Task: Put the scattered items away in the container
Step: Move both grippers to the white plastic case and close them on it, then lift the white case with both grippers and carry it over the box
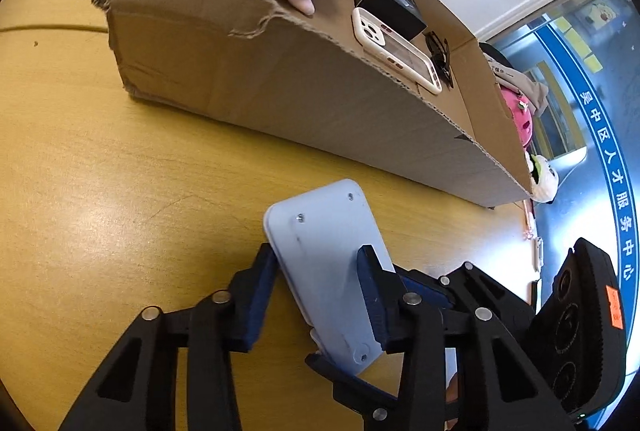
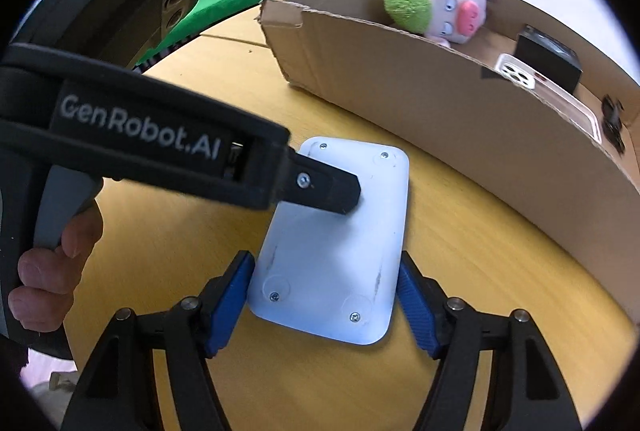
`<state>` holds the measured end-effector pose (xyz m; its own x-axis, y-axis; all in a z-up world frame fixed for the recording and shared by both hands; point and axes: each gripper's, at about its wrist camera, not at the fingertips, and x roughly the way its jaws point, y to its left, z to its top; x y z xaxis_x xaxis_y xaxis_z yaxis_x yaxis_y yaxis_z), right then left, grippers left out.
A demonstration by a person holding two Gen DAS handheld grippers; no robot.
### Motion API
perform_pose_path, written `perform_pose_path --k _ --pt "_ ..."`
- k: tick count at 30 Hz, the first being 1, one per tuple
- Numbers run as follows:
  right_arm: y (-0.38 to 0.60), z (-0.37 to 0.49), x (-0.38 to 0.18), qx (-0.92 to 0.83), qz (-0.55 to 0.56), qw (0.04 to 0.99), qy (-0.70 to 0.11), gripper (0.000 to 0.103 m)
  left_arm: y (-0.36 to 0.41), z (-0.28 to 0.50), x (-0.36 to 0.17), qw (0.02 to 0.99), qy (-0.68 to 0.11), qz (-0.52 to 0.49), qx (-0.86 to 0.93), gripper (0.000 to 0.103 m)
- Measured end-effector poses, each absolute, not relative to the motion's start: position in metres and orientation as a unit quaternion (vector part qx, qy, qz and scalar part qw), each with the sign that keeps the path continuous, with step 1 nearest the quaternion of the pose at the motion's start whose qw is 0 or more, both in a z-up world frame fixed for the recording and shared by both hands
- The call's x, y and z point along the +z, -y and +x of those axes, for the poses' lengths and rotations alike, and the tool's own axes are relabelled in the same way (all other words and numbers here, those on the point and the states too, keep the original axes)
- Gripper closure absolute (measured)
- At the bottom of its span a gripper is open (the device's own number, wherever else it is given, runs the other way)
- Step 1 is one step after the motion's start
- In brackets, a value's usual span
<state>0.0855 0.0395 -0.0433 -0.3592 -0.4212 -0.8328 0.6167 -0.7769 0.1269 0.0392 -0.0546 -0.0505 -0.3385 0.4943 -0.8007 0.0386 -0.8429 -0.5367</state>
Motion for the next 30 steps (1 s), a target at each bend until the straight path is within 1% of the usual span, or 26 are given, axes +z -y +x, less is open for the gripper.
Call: perform_pose_path --k 3,5,11,14,20,26,30 --pt "-0.044 0.088 -0.042 -0.82 0.472 0.313 -0.087 0.033 0.053 0.041 -0.052 0.156 0.247 -0.557 0.777 0.062" --pt "-0.047 0.089 -0.04 -0.822 0.474 0.307 -0.076 0.033 0.052 0.042 -0.051 0.164 0.255 -0.555 0.774 0.065" --pt "-0.057 0.1 -0.024 -0.836 0.458 0.294 -0.063 0.034 0.043 0.048 -0.028 0.182 0.244 -0.538 0.786 0.068" --pt "-0.059 0.098 -0.009 -0.846 0.442 0.292 -0.056 0.034 0.04 0.052 -0.003 0.19 0.231 -0.52 0.8 0.069" --pt "-0.06 0.083 0.038 -0.87 0.402 0.283 -0.047 0.034 0.037 0.043 0.052 0.205 0.2 -0.481 0.829 0.071" --pt "-0.075 0.05 0.079 -0.887 0.375 0.269 -0.032 0.034 0.021 0.007 0.102 0.232 0.166 -0.457 0.843 0.073" --pt "-0.098 0.03 0.104 -0.898 0.364 0.248 -0.012 0.034 -0.007 -0.02 0.13 0.254 0.135 -0.446 0.848 0.073"
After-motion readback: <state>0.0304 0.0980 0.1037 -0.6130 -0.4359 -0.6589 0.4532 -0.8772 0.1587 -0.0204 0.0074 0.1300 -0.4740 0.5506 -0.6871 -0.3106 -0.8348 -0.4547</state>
